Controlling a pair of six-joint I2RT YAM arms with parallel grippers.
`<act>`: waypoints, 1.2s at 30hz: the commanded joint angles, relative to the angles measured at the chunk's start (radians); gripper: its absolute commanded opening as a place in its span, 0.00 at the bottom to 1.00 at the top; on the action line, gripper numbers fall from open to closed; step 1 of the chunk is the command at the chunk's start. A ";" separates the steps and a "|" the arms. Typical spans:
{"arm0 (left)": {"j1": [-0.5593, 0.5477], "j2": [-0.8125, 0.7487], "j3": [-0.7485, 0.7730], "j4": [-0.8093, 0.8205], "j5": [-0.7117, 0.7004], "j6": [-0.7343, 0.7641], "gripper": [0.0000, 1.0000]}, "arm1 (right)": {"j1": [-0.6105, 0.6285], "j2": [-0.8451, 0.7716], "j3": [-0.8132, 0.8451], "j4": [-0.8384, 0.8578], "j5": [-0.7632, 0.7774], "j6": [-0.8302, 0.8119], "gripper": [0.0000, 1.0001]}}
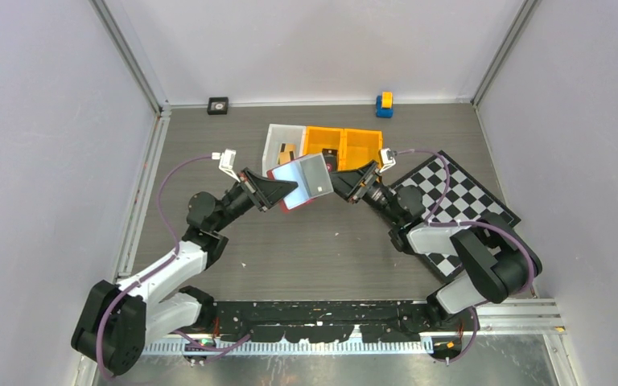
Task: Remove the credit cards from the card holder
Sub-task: Remove the credit card from the card holder.
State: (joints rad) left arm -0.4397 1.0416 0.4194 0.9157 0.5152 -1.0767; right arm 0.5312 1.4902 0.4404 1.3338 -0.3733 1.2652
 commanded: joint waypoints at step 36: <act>0.013 0.013 -0.017 0.160 0.008 -0.007 0.00 | 0.049 0.017 0.046 0.044 -0.028 0.061 0.92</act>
State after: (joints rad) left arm -0.4305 1.0473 0.4015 0.9680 0.5171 -1.0721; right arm 0.5713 1.4643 0.4576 1.1862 -0.3725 1.2156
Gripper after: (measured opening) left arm 0.089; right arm 0.920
